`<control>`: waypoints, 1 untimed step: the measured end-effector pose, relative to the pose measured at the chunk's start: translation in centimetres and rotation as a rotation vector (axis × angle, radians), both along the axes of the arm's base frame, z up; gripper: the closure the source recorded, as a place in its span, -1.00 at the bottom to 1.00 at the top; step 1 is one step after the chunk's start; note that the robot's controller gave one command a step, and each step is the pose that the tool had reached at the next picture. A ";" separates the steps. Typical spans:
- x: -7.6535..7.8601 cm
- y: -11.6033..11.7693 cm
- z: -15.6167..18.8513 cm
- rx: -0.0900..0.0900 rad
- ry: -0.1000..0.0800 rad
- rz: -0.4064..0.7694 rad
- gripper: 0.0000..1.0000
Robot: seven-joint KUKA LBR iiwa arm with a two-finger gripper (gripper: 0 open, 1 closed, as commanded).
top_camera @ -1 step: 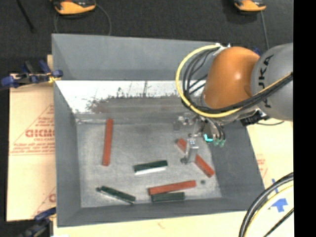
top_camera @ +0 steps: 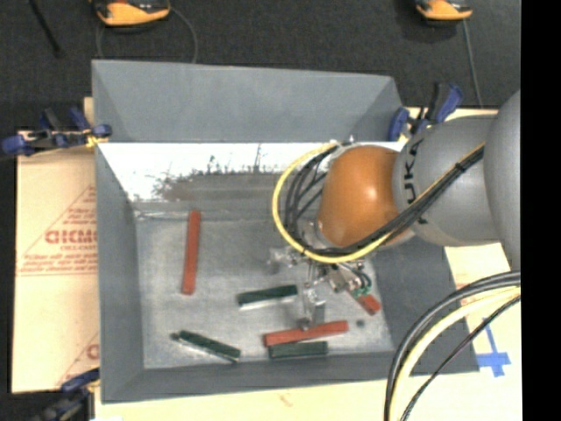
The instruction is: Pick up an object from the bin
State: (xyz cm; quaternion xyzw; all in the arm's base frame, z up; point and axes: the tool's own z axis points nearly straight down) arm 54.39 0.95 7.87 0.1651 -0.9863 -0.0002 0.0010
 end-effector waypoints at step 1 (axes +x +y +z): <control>0.2 0.0 0.2 0.000 -0.005 -0.001 1.00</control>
Offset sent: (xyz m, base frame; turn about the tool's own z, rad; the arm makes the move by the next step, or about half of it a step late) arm 0.0000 0.0000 0.0000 0.0000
